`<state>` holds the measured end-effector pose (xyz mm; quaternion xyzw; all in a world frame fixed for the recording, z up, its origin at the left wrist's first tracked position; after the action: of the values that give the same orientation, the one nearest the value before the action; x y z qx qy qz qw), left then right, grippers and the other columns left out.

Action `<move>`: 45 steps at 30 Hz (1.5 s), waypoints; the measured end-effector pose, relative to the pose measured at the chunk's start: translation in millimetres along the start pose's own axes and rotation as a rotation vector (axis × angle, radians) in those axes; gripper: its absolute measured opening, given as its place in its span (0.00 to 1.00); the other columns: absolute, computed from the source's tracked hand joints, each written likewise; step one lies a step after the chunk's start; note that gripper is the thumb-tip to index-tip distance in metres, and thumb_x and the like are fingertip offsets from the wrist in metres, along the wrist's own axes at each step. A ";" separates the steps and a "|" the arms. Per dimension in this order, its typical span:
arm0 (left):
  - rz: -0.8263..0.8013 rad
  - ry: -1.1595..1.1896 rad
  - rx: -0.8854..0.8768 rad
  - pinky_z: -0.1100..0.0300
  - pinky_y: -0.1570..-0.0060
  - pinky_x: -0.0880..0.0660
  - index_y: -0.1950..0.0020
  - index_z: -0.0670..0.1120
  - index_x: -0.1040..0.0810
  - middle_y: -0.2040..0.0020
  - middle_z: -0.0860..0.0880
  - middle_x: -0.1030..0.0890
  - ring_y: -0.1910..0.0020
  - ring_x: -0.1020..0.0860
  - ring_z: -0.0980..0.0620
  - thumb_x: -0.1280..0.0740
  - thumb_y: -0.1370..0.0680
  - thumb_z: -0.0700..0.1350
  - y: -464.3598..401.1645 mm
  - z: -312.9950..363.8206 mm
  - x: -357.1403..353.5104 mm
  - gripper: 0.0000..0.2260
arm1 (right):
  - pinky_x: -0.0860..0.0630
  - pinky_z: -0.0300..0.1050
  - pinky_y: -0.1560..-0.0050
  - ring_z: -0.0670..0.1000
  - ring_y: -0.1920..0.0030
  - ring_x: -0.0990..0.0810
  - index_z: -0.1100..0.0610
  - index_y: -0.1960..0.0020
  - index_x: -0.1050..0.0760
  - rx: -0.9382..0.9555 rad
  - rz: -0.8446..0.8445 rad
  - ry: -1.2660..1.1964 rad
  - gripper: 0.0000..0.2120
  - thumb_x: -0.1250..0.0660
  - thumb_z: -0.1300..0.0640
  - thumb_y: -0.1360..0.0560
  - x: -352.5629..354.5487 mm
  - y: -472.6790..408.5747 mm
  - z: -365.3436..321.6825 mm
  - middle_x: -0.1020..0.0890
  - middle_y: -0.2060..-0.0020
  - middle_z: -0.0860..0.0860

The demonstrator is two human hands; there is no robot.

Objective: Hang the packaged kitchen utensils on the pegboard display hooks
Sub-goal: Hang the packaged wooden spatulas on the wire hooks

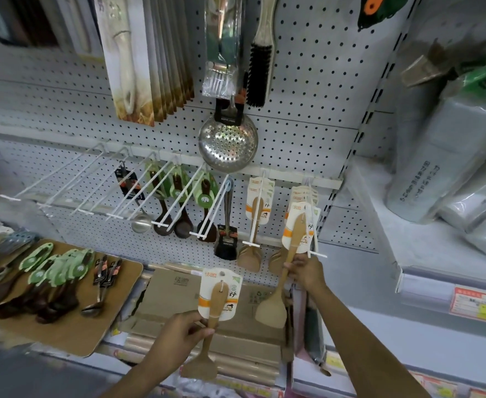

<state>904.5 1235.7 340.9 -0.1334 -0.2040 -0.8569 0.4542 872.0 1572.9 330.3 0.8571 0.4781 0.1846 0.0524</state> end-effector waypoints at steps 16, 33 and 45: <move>0.056 0.019 0.054 0.54 0.47 0.20 0.53 0.56 0.15 0.56 0.53 0.14 0.53 0.17 0.56 0.28 0.24 0.42 4.9 -9.0 4.9 0.08 | 0.17 0.47 0.66 0.58 0.65 0.17 0.59 0.66 0.20 -0.084 0.033 -0.069 0.11 0.29 0.72 0.29 19.6 -60.6 -7.2 0.16 0.65 0.59; -0.059 0.148 -0.052 0.48 0.54 0.22 0.57 0.49 0.16 0.58 0.44 0.16 0.58 0.18 0.48 0.27 0.25 0.40 -50.7 11.5 -21.6 0.04 | 0.21 0.42 0.42 0.51 0.45 0.17 0.62 0.44 0.19 0.228 -0.423 0.122 0.15 0.31 0.73 0.28 -39.1 97.0 -13.4 0.15 0.47 0.56; -0.171 0.146 -0.152 0.55 0.57 0.21 0.64 0.60 0.15 0.63 0.52 0.14 0.62 0.18 0.56 0.25 0.27 0.39 -49.2 10.5 -15.0 0.14 | 0.22 0.36 0.54 0.45 0.54 0.15 0.61 0.50 0.16 0.152 -0.218 -0.097 0.11 0.24 0.67 0.32 -80.8 151.9 -17.6 0.13 0.58 0.46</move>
<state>872.3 1276.3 332.7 -0.0867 -0.1153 -0.9130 0.3816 948.7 1422.0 365.6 0.8094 0.5780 0.0995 0.0301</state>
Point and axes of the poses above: each hand's wrist, its own y-axis away from the middle knuckle, its own x-axis out of the back of the hand, z = x × y, the point moved 2 cm from there along -y, towards the middle knuckle
